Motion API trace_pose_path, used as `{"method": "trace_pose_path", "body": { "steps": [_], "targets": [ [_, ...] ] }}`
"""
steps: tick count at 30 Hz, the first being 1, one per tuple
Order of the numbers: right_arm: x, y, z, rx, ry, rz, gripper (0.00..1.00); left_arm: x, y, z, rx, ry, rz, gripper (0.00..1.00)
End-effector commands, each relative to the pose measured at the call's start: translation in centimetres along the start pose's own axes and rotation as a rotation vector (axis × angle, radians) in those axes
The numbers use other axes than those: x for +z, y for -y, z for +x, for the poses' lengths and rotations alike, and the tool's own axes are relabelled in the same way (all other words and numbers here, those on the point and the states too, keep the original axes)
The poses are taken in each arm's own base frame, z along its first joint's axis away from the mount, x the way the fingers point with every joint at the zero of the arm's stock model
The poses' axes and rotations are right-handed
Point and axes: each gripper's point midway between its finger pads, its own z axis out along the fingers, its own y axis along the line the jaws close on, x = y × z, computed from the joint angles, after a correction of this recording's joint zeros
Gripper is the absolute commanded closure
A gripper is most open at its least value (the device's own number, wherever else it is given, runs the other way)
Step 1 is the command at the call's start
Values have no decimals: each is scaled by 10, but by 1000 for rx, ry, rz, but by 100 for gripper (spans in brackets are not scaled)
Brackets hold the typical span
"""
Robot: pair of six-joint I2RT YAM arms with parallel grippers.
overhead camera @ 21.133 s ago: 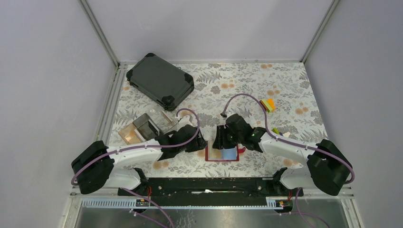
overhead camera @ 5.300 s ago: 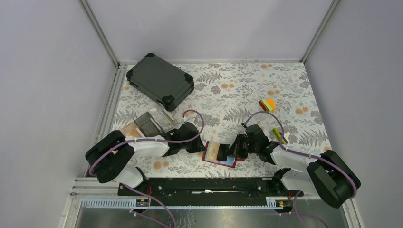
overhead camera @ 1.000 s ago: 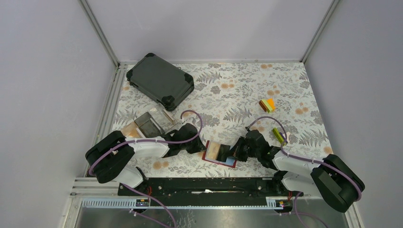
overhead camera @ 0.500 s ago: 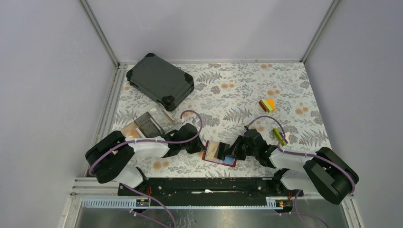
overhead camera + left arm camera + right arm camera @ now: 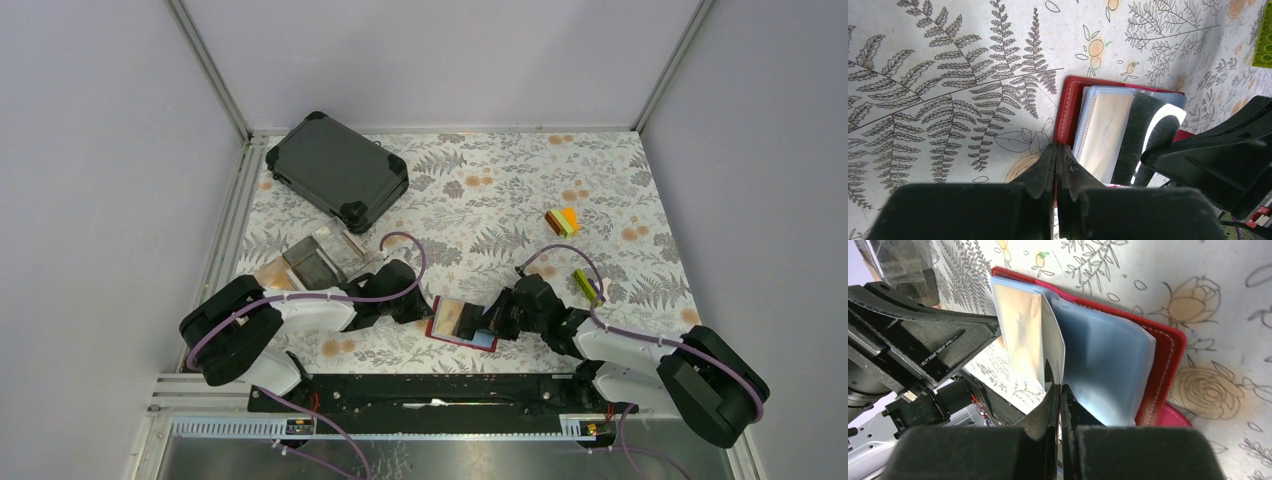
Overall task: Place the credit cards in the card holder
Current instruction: Insert the credit card into the card holder.
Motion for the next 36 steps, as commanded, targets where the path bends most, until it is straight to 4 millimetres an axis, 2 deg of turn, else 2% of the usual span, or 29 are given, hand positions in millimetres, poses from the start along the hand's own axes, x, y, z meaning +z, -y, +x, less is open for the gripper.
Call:
{"method": "trace_pose_path", "body": {
  "steps": [1,13,29,36],
  "targets": [
    [-11,61,24,29,-55,218,100,-1,-4,4,6,-4,-7,100],
    [1,58,30,13,-113,192,100,-2,-1,3,20,-1,7,100],
    [18,51,27,-8,-137,183,100,-3,1,2,23,0,13,100],
    [36,31,20,-32,-151,152,100,-3,-1,3,19,-3,7,100]
  ]
}}
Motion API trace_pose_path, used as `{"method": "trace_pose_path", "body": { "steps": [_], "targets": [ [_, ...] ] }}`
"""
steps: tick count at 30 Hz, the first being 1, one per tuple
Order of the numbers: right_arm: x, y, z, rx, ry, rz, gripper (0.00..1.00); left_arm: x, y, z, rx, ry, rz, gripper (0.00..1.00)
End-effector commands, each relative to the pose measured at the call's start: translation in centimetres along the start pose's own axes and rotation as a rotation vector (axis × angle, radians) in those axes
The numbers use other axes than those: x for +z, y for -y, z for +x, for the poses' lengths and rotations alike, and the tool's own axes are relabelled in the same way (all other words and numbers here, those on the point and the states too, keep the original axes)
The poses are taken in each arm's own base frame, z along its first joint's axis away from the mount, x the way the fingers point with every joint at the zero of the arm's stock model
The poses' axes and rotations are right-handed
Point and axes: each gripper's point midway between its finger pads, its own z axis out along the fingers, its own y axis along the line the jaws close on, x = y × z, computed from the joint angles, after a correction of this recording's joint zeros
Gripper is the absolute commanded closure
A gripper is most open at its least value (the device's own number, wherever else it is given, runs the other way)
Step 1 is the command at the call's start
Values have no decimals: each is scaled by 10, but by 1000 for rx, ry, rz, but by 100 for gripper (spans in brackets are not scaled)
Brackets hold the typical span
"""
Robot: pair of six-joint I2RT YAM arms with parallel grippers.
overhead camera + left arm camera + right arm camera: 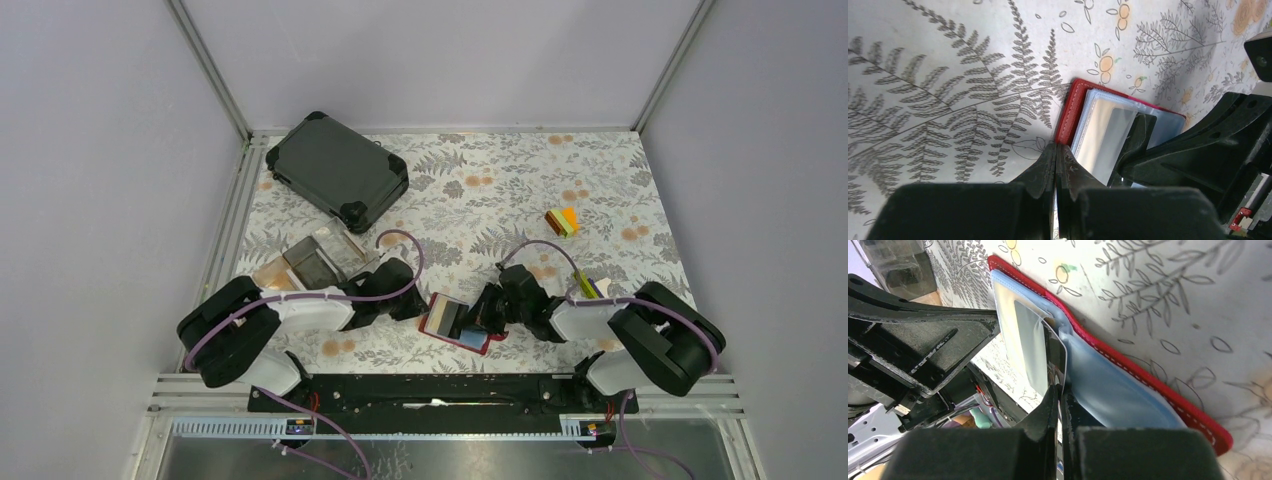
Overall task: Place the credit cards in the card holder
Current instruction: Insert the credit card into the card holder.
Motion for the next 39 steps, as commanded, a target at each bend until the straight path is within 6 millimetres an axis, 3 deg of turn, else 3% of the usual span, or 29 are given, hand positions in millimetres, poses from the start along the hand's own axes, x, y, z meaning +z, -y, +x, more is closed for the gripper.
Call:
{"method": "trace_pose_path", "body": {
  "steps": [1,10,16,19,27,34,39],
  "targets": [
    [9,38,6,-29,-25,167,97,-4,4,10,2,-31,25,100],
    [-16,42,-5,-105,44,260,63,-8,-4,10,-27,-12,8,100],
    [-35,37,-18,-160,108,314,52,-8,-3,10,-31,-11,12,100],
    [-34,39,-15,-167,86,321,53,-8,-3,10,-33,-8,14,100],
    [-18,27,-7,-173,40,274,69,-9,-4,11,-37,-8,18,100],
    [1,6,-7,-198,27,220,79,-9,-4,11,-38,-8,16,100],
    [13,-10,-5,-228,8,198,81,-10,-4,10,-43,-5,20,100]
  ]
}}
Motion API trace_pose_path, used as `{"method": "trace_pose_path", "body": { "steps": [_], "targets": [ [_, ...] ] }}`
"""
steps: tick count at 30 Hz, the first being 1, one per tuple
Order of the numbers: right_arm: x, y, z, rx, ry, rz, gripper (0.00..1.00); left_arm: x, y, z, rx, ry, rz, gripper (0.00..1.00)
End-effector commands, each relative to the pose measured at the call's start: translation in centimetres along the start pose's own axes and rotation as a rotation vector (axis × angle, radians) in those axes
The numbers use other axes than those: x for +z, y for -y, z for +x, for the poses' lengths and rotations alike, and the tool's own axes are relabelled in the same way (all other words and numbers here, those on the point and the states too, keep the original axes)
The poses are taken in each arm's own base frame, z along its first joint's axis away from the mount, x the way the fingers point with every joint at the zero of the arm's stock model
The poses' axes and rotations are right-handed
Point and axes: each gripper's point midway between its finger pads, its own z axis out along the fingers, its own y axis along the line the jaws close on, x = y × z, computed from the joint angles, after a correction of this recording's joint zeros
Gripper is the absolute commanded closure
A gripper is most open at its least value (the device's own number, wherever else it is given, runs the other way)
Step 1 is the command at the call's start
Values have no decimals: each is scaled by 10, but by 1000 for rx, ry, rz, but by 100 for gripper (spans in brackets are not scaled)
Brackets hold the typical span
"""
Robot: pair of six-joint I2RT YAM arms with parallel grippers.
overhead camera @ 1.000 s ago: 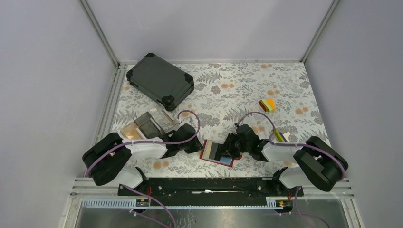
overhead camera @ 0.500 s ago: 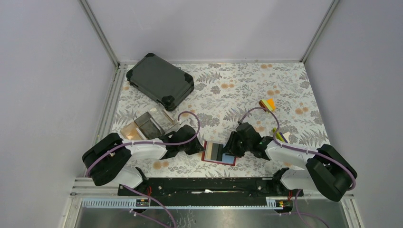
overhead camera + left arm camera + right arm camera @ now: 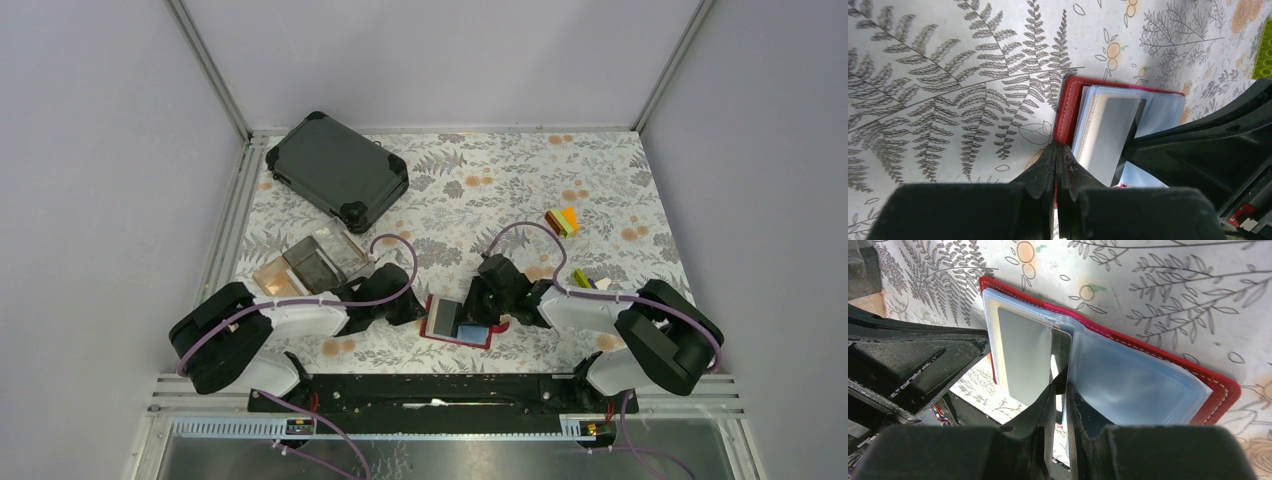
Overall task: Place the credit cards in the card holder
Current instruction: Insert the credit card into the card holder.
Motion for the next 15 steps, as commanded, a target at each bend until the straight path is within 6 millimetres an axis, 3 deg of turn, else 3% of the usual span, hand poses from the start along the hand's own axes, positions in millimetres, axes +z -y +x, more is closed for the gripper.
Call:
{"method": "trace_pose_path", "body": {
  "steps": [1,6,15],
  "targets": [
    [13,-6,4,-46,-21,19,81,-3,1,4,1,-9,17,100],
    [16,-17,2,-53,-19,8,80,-4,-3,0,-6,17,-1,100],
    [10,-34,-13,-46,37,-15,70,-7,-7,-4,-13,44,-26,100]
  ]
}}
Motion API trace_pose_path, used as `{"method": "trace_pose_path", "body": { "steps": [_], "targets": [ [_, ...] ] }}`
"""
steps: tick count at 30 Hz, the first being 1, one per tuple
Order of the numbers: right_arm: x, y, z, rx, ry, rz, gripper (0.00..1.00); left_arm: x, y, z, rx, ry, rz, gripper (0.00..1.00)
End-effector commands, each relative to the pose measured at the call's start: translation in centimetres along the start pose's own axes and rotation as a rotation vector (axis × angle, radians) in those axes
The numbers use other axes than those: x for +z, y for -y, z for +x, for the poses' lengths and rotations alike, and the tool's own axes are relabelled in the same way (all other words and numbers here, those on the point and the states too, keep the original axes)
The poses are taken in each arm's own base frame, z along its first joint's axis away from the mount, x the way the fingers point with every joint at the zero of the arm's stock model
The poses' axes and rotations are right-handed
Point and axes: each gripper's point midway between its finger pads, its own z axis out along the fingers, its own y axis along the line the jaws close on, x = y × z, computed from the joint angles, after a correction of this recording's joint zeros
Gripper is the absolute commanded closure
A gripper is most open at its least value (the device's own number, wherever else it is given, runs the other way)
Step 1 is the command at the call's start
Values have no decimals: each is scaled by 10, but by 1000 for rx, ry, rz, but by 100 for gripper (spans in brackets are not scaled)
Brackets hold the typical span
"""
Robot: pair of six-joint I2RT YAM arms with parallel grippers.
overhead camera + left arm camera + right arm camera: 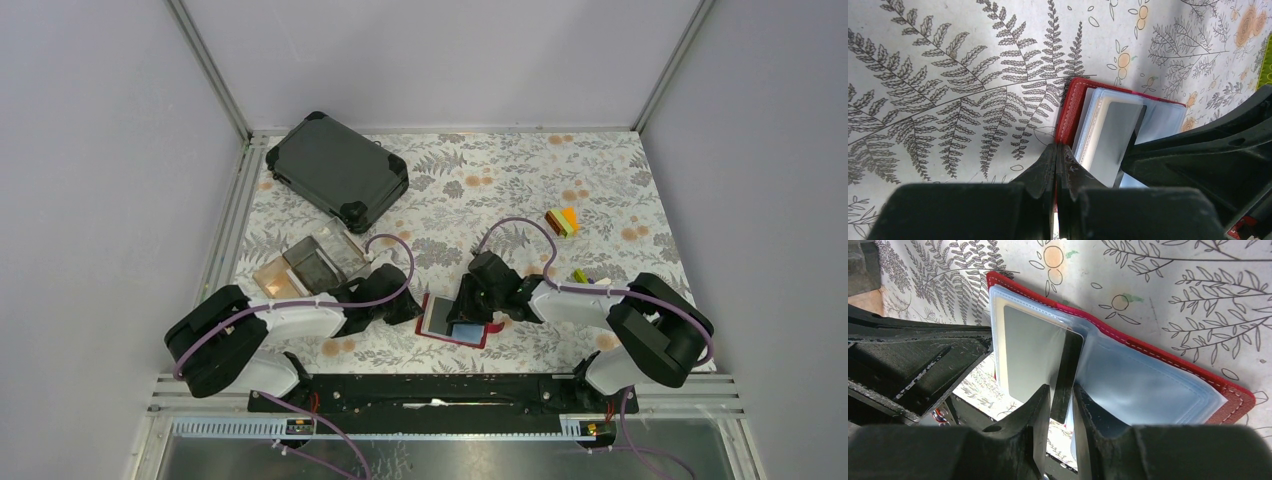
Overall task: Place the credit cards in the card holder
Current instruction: Insert the credit card into the card holder.
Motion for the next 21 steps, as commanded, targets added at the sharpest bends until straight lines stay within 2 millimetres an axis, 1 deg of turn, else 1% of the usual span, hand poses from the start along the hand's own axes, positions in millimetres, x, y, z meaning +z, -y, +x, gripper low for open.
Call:
{"method": "trace_pose_path", "body": {
  "steps": [1,6,10,14,20,21],
  "targets": [
    [1,-19,-13,-12,57,-30,69,-5,1,4,-2,-3,7,100],
    [0,-21,-15,-1,68,-43,69,-5,0,3,-2,1,1,100],
    [-1,-23,-18,2,83,-42,73,-5,-1,3,-1,5,-3,100],
    [-5,-20,-22,-8,104,-17,74,-6,-3,1,0,15,-16,100],
    [-9,-6,-22,-14,125,41,65,-8,-7,-2,-5,32,-34,100],
    [-11,1,-18,-13,114,68,64,-8,-7,-2,-6,33,-35,100]
  ]
}}
